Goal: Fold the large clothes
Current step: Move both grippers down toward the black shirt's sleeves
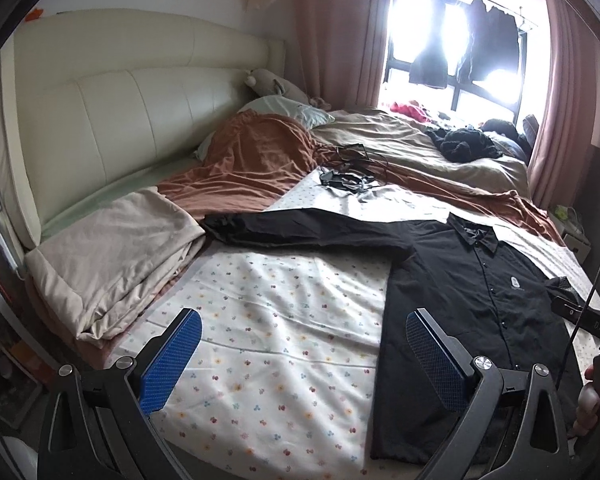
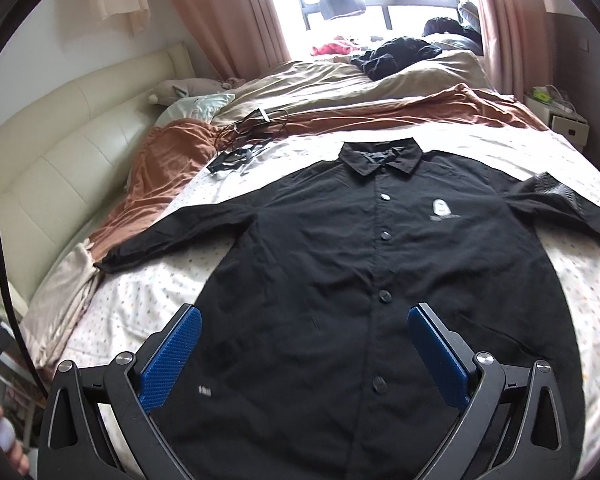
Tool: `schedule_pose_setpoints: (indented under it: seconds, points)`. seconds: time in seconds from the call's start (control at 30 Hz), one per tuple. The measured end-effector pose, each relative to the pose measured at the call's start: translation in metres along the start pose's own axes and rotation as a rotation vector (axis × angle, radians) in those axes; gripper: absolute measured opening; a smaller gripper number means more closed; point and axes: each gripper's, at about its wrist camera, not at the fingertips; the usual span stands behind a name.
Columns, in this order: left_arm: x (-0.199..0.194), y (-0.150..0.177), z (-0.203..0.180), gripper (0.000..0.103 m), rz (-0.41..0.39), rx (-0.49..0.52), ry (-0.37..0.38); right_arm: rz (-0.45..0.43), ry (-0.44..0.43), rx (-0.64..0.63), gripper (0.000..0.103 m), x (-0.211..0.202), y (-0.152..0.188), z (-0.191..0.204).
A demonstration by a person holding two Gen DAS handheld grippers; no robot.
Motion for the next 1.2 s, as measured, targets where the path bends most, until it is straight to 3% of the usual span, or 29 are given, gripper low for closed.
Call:
schedule_pose_setpoints:
  seconds: [0.37, 0.57, 0.77, 0.9, 1.0, 1.07, 1.2]
  points:
    - [0.079, -0.042, 0.019, 0.103, 0.024, -0.073, -0.071, 0.021, 0.044, 0.032, 0.103, 0.077, -0.051, 0.013]
    - [0.123, -0.063, 0.029, 0.102, 0.039, -0.089, -0.102, 0.049, 0.012, 0.066, 0.103, 0.114, -0.069, 0.011]
    - [0.17, -0.08, 0.039, 0.095, 0.078, -0.13, -0.1, 0.061, -0.019, 0.106, 0.103, 0.147, -0.084, 0.005]
    - [0.205, -0.088, 0.048, 0.082, 0.123, -0.167, -0.11, 0.069, -0.03, 0.13, 0.102, 0.17, -0.093, 0.003]
    - [0.233, -0.091, 0.054, 0.074, 0.165, -0.188, -0.124, 0.088, -0.046, 0.15, 0.093, 0.19, -0.097, 0.002]
    - [0.25, -0.092, 0.058, 0.072, 0.19, -0.205, -0.123, 0.105, -0.062, 0.172, 0.077, 0.204, -0.1, -0.001]
    - [0.284, -0.091, 0.066, 0.064, 0.248, -0.242, -0.142, 0.132, -0.089, 0.222, 0.07, 0.231, -0.099, -0.003]
Point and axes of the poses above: each gripper's, at about its wrist camera, not at the fingertips, and x roughly the way its jaws point, z to its left, y to its underside, and after that the axes turned 7 degrees about -x, right-handed
